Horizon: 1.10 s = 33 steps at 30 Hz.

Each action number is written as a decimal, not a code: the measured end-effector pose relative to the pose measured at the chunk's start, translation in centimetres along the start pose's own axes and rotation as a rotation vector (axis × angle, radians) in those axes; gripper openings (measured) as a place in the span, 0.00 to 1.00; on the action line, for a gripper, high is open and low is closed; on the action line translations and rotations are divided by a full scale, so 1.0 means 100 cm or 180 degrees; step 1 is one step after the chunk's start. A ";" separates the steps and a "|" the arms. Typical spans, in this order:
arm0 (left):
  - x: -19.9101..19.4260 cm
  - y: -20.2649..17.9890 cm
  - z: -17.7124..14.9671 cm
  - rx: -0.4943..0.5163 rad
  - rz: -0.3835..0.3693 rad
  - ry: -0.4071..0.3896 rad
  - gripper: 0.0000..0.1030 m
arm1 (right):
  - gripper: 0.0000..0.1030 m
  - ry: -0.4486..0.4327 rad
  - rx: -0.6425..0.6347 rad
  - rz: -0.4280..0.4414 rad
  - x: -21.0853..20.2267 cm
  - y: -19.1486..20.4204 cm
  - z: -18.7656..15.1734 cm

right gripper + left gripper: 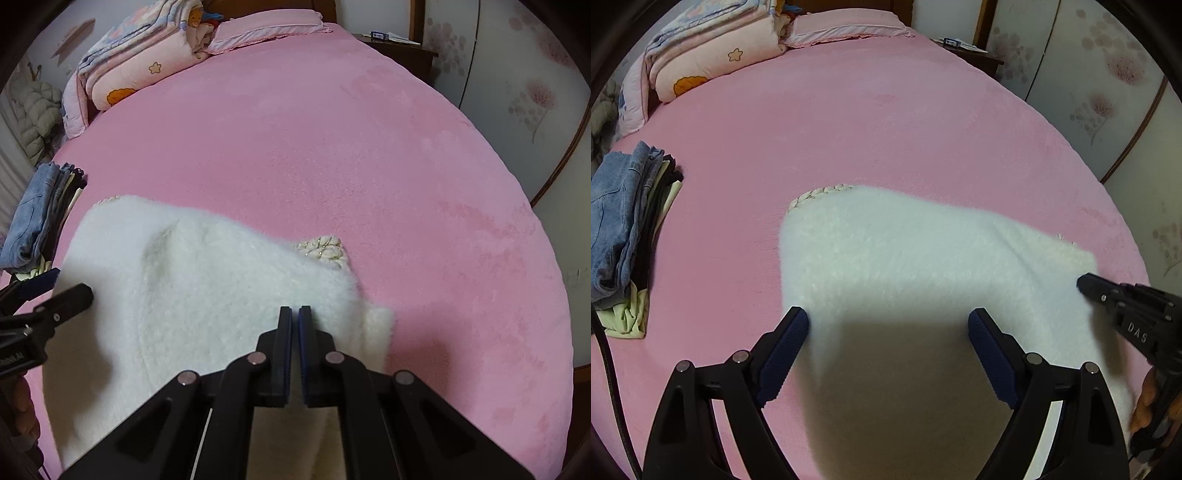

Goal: Fold large clothes

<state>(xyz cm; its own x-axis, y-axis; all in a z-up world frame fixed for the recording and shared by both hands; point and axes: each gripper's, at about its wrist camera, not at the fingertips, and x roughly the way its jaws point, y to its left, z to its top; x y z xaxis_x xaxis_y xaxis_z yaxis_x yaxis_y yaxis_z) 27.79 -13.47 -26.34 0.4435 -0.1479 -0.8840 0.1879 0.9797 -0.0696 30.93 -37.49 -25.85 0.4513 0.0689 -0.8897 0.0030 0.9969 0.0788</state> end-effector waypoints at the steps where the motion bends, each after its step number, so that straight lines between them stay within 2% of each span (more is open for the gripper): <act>1: 0.001 0.000 -0.001 0.0002 0.0006 0.0010 0.87 | 0.01 -0.0001 0.0000 -0.0002 -0.001 -0.002 -0.001; 5: 0.001 0.002 -0.001 -0.0064 -0.0007 0.0076 0.88 | 0.01 -0.0016 0.0009 -0.0020 -0.002 -0.001 -0.003; 10: -0.008 0.008 0.000 -0.0182 -0.0090 0.0177 0.88 | 0.08 -0.0035 0.0082 0.0021 -0.011 0.007 0.001; 13: -0.026 0.006 0.000 -0.0187 -0.0065 0.0158 0.88 | 0.16 -0.0075 0.0160 0.0088 -0.028 0.011 0.000; 15: -0.041 0.005 -0.001 -0.0193 -0.0065 0.0147 0.88 | 0.31 -0.0120 0.0185 0.0164 -0.042 0.013 -0.002; 17: -0.056 0.005 -0.002 -0.0201 -0.0084 0.0133 0.88 | 0.37 -0.0170 0.0197 0.0200 -0.058 0.015 -0.004; 22: -0.094 0.008 -0.008 -0.0156 -0.0058 0.0006 0.88 | 0.38 -0.0334 0.0279 0.0290 -0.104 0.018 -0.013; 26: -0.126 0.009 -0.017 -0.0136 -0.0033 -0.0176 0.88 | 0.58 -0.0461 0.0336 0.0364 -0.138 0.019 -0.018; 31: -0.147 0.010 -0.028 -0.0112 -0.0078 -0.0195 0.88 | 0.61 -0.0526 0.0310 0.0428 -0.167 0.022 -0.028; 33: -0.151 0.010 -0.033 -0.0164 -0.0127 -0.0161 0.88 | 0.66 -0.0514 0.0299 0.0430 -0.171 0.022 -0.032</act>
<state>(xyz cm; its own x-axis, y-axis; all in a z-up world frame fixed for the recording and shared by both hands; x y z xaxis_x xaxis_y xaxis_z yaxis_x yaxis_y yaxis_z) 18.41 -9.78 -14.61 0.4806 -0.1922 -0.8556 0.1614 0.9784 -0.1291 20.38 -36.32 -11.86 0.5902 0.1870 -0.7853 0.0126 0.9706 0.2405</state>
